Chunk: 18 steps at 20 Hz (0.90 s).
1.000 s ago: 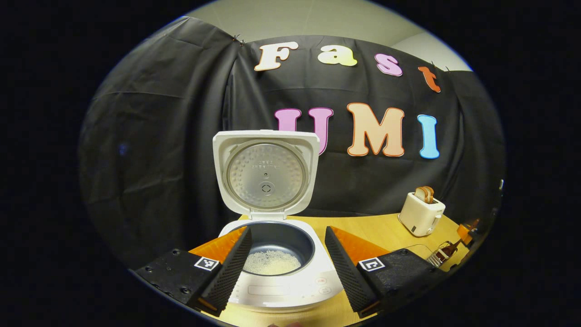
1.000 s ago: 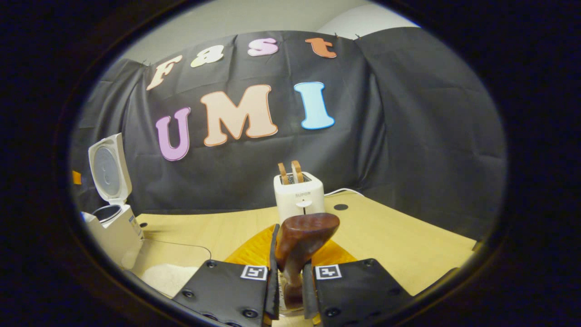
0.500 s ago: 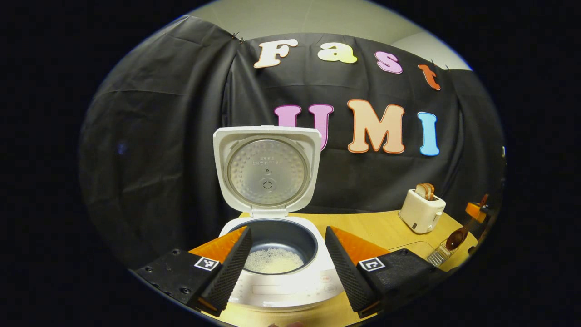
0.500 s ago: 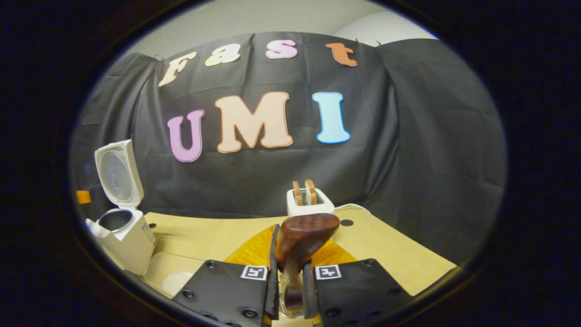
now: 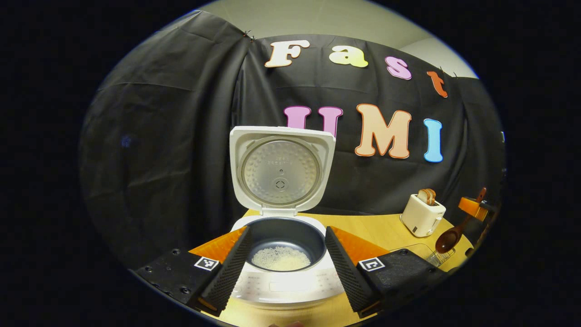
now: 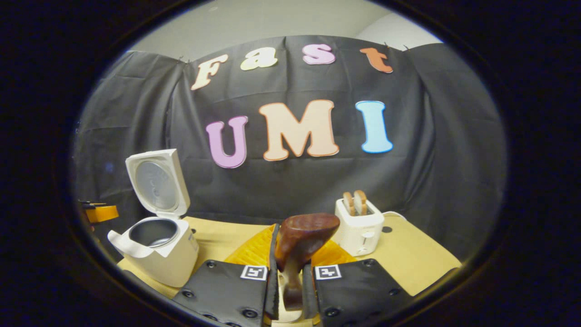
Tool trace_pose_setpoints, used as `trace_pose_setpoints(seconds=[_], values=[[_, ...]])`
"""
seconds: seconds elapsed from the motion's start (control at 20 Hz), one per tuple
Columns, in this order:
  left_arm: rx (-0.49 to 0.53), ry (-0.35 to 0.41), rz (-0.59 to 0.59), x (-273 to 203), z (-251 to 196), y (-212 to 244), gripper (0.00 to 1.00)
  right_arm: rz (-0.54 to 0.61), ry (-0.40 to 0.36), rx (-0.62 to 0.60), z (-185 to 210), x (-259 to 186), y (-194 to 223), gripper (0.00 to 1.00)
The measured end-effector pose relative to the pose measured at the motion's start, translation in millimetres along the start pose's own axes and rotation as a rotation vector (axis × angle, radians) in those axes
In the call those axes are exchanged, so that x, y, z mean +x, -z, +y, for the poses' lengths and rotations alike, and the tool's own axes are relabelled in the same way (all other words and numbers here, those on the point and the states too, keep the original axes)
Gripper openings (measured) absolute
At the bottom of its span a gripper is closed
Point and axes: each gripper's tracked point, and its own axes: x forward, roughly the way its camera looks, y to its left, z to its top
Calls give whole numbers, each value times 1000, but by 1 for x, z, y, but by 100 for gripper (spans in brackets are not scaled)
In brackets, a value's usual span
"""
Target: Close the left gripper, press the button to open the rice cooker; take a wooden spoon from the chopstick holder with the right hand, scoop a spoonful of rice and pour it into the rice cooker, then put the wooden spoon back into the chopstick holder.
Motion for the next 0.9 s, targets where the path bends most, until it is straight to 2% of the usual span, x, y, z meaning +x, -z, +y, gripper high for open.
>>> trace_pose_setpoints(seconds=[0.25, 0.6, 0.75, 0.9], values=[[23, -4, -1, -7, 10, 6, 95, 79, -37, -30, 48, 22, 61, 25], [-11, 2, -7, -8, 23, 4, 95, 170, -10, -118, 72, 40, 127, 24], [-10, -14, -3, -9, 38, 6, 95, 176, -21, -82, 82, 42, 134, 23], [-26, -13, -1, -9, 43, 6, 95, 198, -17, 23, 89, 42, 136, 25]])
